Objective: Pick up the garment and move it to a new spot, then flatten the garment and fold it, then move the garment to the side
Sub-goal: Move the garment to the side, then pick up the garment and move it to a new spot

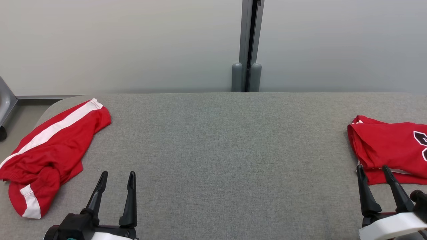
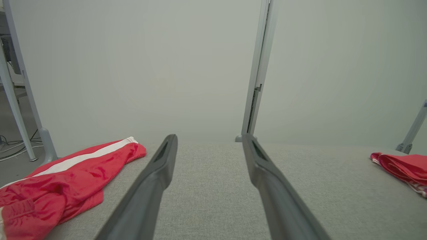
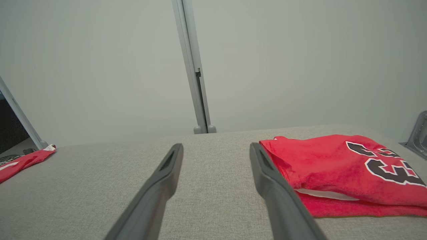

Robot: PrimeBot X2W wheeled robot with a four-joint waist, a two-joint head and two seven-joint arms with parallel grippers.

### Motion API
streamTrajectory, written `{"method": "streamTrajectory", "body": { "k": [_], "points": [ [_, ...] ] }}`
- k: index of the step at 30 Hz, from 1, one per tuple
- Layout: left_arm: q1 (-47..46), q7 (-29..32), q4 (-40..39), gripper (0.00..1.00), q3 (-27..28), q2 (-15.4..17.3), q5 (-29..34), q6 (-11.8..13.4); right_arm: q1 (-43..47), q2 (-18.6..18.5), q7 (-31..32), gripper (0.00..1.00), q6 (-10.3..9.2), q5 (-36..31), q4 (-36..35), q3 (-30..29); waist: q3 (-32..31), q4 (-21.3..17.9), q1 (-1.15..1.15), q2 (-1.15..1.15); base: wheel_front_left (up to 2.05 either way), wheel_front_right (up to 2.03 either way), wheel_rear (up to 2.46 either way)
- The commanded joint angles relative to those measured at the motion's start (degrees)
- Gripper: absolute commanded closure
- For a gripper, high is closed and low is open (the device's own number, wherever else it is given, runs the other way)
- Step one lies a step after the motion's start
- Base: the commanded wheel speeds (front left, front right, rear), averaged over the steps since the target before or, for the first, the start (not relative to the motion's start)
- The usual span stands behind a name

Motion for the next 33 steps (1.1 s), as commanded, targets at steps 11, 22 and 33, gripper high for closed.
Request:
{"method": "streamTrajectory", "body": {
  "k": [11,22,33],
  "points": [
    [-0.3,-0.2,0.7,0.0,0.7,-0.4,1.4,-0.7,-0.4,0.4,0.6,0.0,0.03,-1.6,-0.7,-0.5,-0.2,-0.2,0.0,0.0,0.0,0.0,0.0],
    [-1.6,-0.2,1.8,0.0,1.1,-0.6,1.1,-0.6,0.3,0.4,0.9,0.0,0.03,-1.9,-1.3,-0.9,0.2,3.2,0.0,0.0,0.0,0.0,0.0],
    [-3.1,-0.3,3.7,0.0,3.2,0.4,1.0,0.5,-0.7,1.6,1.3,0.0,0.03,-2.0,-0.9,3.0,0.2,14.8,0.0,0.0,0.0,0.0,0.0]
  ]
}}
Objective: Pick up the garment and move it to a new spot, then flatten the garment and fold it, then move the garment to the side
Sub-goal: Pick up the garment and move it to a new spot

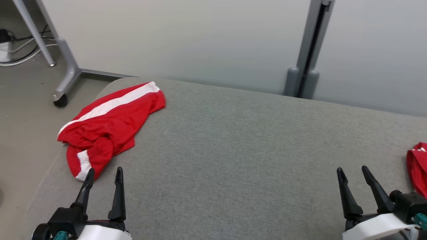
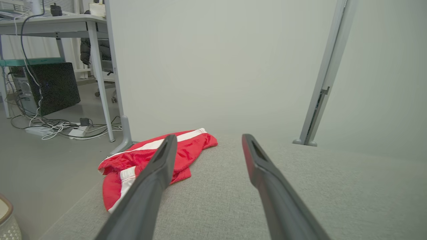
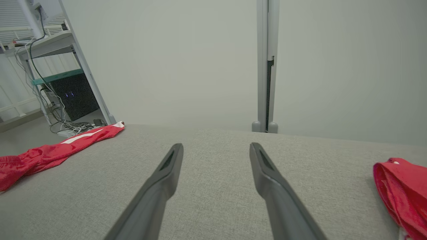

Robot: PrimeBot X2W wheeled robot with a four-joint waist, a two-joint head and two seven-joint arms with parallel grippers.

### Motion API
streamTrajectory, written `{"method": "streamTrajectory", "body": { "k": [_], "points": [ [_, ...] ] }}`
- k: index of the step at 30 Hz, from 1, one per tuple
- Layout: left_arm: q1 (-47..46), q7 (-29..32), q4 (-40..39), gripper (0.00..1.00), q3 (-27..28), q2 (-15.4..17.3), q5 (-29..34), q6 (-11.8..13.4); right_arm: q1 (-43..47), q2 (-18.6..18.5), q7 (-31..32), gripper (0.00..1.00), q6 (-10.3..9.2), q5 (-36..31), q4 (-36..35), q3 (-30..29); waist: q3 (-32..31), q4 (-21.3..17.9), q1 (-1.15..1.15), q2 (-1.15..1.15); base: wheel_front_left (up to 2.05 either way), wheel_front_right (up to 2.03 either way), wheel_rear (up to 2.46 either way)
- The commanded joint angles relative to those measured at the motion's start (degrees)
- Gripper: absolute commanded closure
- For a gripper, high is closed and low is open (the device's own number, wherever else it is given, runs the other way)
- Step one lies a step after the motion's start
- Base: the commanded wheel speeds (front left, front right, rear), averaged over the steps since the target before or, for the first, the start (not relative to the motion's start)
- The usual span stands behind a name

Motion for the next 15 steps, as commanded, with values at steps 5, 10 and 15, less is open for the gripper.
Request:
{"method": "streamTrajectory", "body": {
  "k": [5,10,15],
  "points": [
    [0.3,-0.2,0.0,0.0,1.0,0.5,-0.6,1.1,-0.9,0.3,-0.1,0.0,0.04,0.0,0.3,1.5,0.2,7.7,0.0,0.0,0.0,0.0,0.0],
    [0.8,0.0,-0.4,0.0,1.7,0.9,-1.0,1.6,-1.4,0.0,-0.4,0.0,0.04,-0.1,0.7,2.4,0.3,12.1,0.0,0.0,0.0,0.0,0.0],
    [1.2,0.2,-0.9,0.0,2.3,1.1,-1.8,2.1,-2.4,-0.4,-0.2,0.0,0.04,0.1,0.7,3.5,0.9,14.0,0.0,0.0,0.0,0.0,0.0]
  ]
}}
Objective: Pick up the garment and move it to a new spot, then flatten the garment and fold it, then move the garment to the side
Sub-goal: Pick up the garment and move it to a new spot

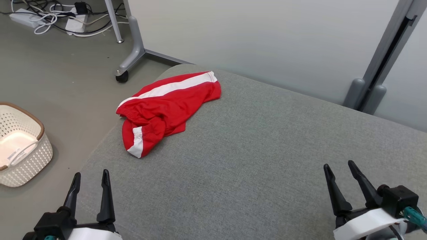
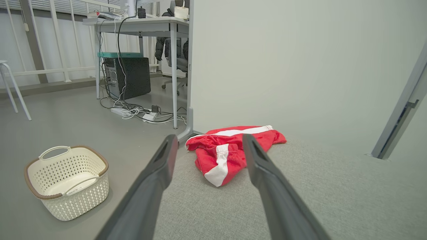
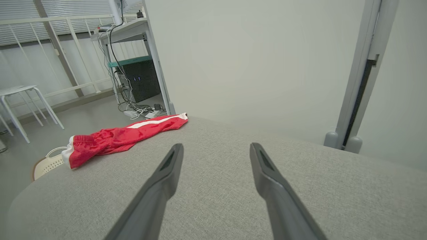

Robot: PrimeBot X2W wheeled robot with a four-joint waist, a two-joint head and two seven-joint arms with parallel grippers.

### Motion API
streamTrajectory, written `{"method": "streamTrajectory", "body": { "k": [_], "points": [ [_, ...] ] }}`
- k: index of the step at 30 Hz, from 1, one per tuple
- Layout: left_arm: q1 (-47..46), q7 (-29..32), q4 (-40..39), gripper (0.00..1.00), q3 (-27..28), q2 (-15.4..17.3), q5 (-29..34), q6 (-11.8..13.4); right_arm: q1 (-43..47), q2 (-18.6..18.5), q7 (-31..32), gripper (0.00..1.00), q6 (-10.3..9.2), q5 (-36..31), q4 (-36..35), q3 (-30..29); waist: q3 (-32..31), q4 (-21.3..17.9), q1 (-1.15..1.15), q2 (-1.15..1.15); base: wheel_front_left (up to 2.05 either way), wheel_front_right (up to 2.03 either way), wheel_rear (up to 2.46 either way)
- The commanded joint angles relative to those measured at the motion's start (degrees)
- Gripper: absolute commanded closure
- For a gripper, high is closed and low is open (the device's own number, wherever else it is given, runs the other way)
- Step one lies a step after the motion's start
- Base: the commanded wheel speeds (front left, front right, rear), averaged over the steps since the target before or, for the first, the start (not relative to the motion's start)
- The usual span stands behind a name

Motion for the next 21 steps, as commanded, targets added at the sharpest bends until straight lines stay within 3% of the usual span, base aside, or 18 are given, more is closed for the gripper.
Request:
{"method": "streamTrajectory", "body": {
  "k": [1,8,15,21],
  "points": [
    [-0.1,0.0,-0.5,0.0,0.3,0.1,-0.5,0.3,-0.7,-0.6,0.0,0.0,0.03,0.1,0.1,0.1,0.5,0.5,0.0,0.0,0.0,0.0,0.0],
    [-2.2,4.0,-1.1,0.0,-0.1,0.9,-2.3,-0.2,-1.3,-1.3,-0.2,0.0,0.03,0.4,0.7,0.7,1.1,0.4,0.0,0.0,0.0,0.0,0.0],
    [-11.1,16.7,-1.0,0.0,0.7,5.1,-5.0,-1.6,-3.1,-2.5,0.7,0.0,0.03,-0.8,-1.8,-0.1,4.9,-2.5,0.0,0.0,0.0,0.0,0.0],
    [-22.4,26.7,5.0,0.0,3.7,10.2,-9.8,-3.1,-6.0,-3.6,1.3,0.0,0.03,-2.1,-5.2,-0.5,10.2,-6.8,0.0,0.0,0.0,0.0,0.0]
  ]
}}
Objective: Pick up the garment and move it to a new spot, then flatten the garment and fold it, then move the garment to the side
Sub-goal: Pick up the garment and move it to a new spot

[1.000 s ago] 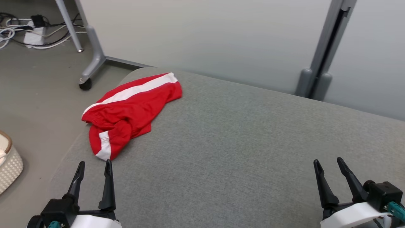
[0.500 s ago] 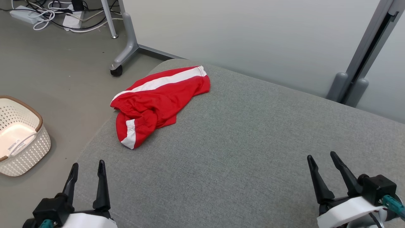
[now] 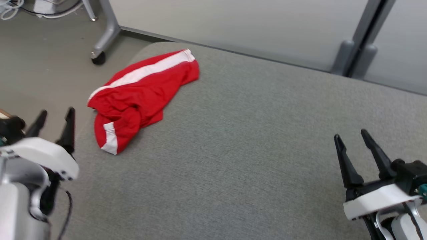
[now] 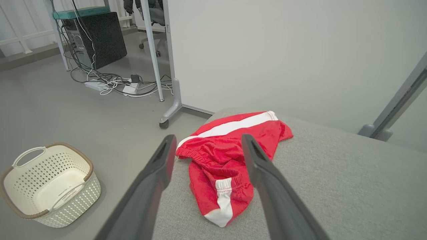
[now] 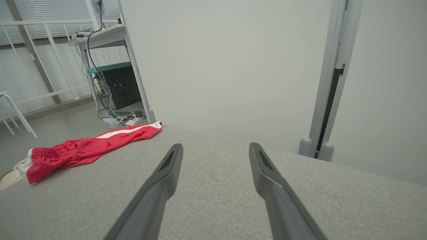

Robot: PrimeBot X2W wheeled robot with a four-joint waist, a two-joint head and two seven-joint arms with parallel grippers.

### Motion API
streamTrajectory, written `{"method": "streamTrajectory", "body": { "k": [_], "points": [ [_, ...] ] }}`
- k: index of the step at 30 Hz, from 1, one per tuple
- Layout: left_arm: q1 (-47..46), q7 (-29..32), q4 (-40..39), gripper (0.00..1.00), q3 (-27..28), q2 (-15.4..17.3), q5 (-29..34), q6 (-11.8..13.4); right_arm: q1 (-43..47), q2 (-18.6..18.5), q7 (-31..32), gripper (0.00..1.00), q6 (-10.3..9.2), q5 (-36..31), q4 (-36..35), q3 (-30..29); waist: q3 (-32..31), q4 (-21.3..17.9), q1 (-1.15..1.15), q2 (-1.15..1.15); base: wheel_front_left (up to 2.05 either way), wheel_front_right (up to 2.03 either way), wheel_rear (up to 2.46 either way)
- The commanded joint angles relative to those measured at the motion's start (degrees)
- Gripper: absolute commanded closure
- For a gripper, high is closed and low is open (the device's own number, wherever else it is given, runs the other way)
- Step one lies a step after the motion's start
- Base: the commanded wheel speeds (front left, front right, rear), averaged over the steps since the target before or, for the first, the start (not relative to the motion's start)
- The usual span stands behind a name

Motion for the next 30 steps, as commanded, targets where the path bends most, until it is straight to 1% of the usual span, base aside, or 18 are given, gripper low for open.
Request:
{"method": "streamTrajectory", "body": {
  "k": [1,5,6,7,8,10,11,16,19,22,23,24,25,27,30],
  "points": [
    [-2.9,0.7,1.6,0.0,0.7,1.3,-1.0,-0.5,-1.3,-0.5,-0.3,0.0,0.03,-0.6,-1.0,-0.2,3.6,-3.4,0.0,0.0,0.0,0.0,0.0],
    [-8.1,3.0,10.0,0.0,2.7,4.0,-4.4,-1.8,-3.9,-1.4,0.0,0.0,0.03,-1.0,-2.8,0.3,7.7,-7.2,0.0,0.0,0.0,0.0,0.0],
    [-9.2,3.5,12.1,0.0,3.1,4.3,-5.4,-2.2,-4.5,-1.5,0.0,0.0,0.03,-1.1,-3.1,0.5,8.6,-8.0,0.0,0.0,0.0,0.0,0.0],
    [-9.2,3.5,12.1,0.0,3.1,4.3,-5.4,-2.2,-4.5,-1.5,0.0,0.0,0.03,-1.1,-3.1,0.5,8.6,-8.0,0.0,0.0,0.0,0.0,0.0],
    [-10.7,4.7,16.3,0.0,3.5,4.8,-7.3,-2.6,-5.6,-1.7,0.1,0.0,0.03,-1.2,-3.6,0.6,10.3,-9.7,0.0,0.0,0.0,0.0,0.0],
    [-11.9,5.4,19.9,0.0,3.5,5.5,-8.8,-3.1,-6.6,-1.8,0.2,0.0,0.03,-1.2,-4.1,0.9,11.8,-11.2,0.0,0.0,0.0,0.0,0.0],
    [-11.9,5.4,19.9,0.0,3.5,5.5,-8.8,-3.1,-6.6,-1.8,0.2,0.0,0.03,-1.2,-4.1,0.9,11.8,-11.2,0.0,0.0,0.0,0.0,0.0],
    [-13.1,8.0,29.3,0.0,1.7,5.5,-10.6,-3.6,-8.0,-2.1,-0.1,0.0,0.03,-1.4,-4.5,0.5,14.1,-13.7,0.0,0.0,0.0,0.0,0.0],
    [-13.6,9.7,35.0,0.0,0.5,5.5,-10.6,-3.8,-8.2,-2.1,-0.4,0.0,0.03,-1.3,-4.3,0.5,14.7,-14.7,0.0,0.0,0.0,0.0,0.0],
    [-14.2,9.6,39.2,0.0,-0.5,4.7,-11.1,-4.0,-8.5,-1.9,-0.7,0.0,0.03,-1.2,-4.0,0.4,14.7,-15.1,0.0,0.0,0.0,0.0,0.0],
    [-14.5,9.4,40.2,0.02,-0.8,4.7,-11.2,-4.0,-8.5,-1.8,-0.7,0.0,0.03,-1.2,-3.8,0.4,14.5,-15.1,0.0,0.0,0.0,0.0,0.0],
    [-14.8,8.8,40.8,0.79,-1.1,5.0,-11.1,-4.1,-8.5,-1.7,-0.9,0.0,0.03,-1.2,-3.6,0.4,14.4,-15.1,0.0,0.0,0.0,0.0,0.0],
    [-15.3,8.2,41.3,1.0,-1.4,5.2,-11.2,-4.0,-8.4,-1.6,-0.9,0.0,0.03,-1.1,-3.3,0.3,14.1,-15.1,0.0,0.0,0.0,0.0,0.0],
    [-16.1,6.8,41.5,1.0,-2.2,5.9,-10.9,-4.1,-8.2,-1.3,-1.2,0.0,0.03,-1.0,-2.8,0.4,13.4,-14.9,0.0,0.0,0.0,0.0,0.0],
    [-17.7,4.5,39.9,1.0,-4.3,7.6,-10.5,-4.1,-7.8,-0.9,-1.6,0.0,0.03,-0.8,-2.1,0.8,12.0,-14.7,0.0,0.0,0.0,0.0,0.0]
  ]
}}
